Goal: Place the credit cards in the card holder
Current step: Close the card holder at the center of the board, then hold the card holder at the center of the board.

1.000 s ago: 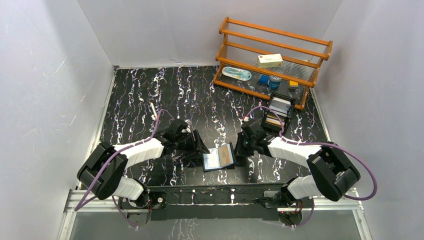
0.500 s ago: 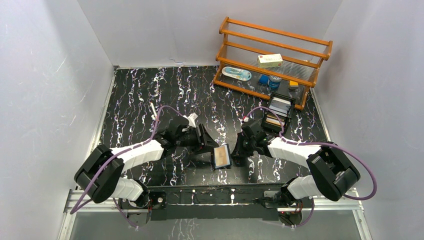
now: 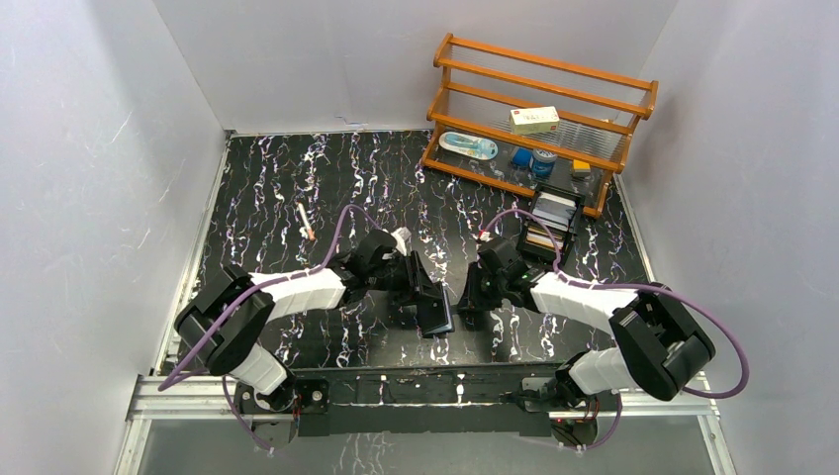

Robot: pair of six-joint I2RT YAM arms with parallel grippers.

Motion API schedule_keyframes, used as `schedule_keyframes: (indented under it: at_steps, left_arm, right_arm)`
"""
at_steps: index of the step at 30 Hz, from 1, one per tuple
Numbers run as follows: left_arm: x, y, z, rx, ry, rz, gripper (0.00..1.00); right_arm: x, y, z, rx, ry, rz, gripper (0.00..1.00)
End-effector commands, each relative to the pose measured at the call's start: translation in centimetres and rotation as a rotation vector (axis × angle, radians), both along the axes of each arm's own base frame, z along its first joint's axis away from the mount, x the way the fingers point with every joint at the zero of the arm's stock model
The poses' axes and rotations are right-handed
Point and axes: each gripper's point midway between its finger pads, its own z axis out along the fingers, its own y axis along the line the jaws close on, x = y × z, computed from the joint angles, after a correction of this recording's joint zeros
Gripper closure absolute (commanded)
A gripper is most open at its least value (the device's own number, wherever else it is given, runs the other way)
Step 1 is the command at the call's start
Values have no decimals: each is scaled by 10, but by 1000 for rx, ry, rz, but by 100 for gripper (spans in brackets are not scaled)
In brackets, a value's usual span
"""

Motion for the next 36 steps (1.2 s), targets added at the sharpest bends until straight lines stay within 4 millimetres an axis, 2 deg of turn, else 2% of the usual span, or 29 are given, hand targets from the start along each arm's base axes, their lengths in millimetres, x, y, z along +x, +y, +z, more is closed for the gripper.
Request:
schedule_keyframes:
  at_steps: [1, 5, 7, 11, 13, 15, 19, 26, 33, 36]
  left_arm:
    - [10, 10, -8, 105, -55, 8, 67]
    - [15, 19, -13, 173, -83, 23, 70]
    - [17, 22, -16, 216, -85, 14, 68]
    - [22, 28, -17, 275, -99, 20, 68]
    - [24, 30, -18, 293, -105, 23, 73]
    - [23, 30, -21, 305, -100, 13, 78]
    - [15, 25, -31, 307, -64, -30, 82]
    - [6, 17, -40, 359, -75, -95, 87]
    - [4, 23, -47, 411, -74, -89, 87]
    - [5, 19, -34, 401, -90, -84, 85]
  right_arm:
    - [14, 14, 31, 69, -85, 22, 72]
    - [17, 13, 52, 105, -132, 8, 64]
    - [19, 12, 64, 120, -155, 5, 61]
    - [26, 0, 71, 89, -186, -37, 59]
    - [30, -10, 69, 69, -192, -52, 61]
    - [32, -18, 67, 64, -184, -60, 69]
    - [29, -19, 56, 95, -150, -61, 79]
    - [17, -10, 32, 146, -51, -44, 83]
    - [11, -1, 33, 208, -23, -34, 86]
    - [7, -2, 34, 208, -5, -42, 87]
